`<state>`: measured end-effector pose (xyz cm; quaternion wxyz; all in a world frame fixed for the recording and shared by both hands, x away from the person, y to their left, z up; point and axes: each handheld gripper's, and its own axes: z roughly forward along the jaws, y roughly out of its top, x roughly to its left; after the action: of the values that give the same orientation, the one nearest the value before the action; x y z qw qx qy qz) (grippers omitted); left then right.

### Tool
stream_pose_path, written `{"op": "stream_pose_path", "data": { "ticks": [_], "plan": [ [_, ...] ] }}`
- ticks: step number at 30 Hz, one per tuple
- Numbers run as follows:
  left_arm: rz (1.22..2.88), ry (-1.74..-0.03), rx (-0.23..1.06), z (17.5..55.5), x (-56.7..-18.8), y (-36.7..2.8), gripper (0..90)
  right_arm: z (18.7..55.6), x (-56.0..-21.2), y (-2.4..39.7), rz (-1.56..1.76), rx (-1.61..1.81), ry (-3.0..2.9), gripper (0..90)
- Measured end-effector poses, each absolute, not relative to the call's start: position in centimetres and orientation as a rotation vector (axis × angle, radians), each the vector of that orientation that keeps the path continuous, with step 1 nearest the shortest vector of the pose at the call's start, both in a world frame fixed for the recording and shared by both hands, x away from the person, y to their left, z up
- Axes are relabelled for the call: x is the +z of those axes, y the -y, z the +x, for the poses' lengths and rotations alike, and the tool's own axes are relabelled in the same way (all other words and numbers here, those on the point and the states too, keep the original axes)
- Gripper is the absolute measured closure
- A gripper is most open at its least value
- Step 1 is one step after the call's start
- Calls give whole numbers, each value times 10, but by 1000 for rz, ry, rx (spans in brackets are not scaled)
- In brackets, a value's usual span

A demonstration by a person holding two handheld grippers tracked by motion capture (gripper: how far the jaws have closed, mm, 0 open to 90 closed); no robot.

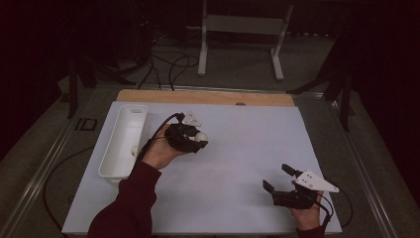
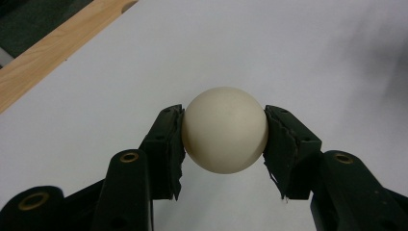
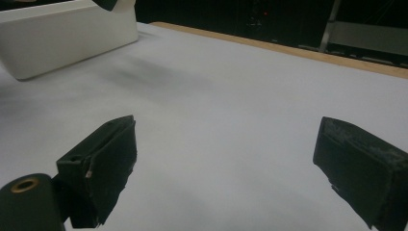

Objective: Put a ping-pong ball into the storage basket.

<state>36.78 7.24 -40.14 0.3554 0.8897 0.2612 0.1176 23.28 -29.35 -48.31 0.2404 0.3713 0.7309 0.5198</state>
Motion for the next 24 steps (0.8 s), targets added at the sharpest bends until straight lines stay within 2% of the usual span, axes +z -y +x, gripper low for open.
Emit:
{"op": "stream_pose_path", "data": {
  "ticks": [24],
  "plan": [
    [2302, -674, 330, 364, -396, -88, 513, 233, -483, 294, 1016, 1420, -2001, 78]
  ]
}}
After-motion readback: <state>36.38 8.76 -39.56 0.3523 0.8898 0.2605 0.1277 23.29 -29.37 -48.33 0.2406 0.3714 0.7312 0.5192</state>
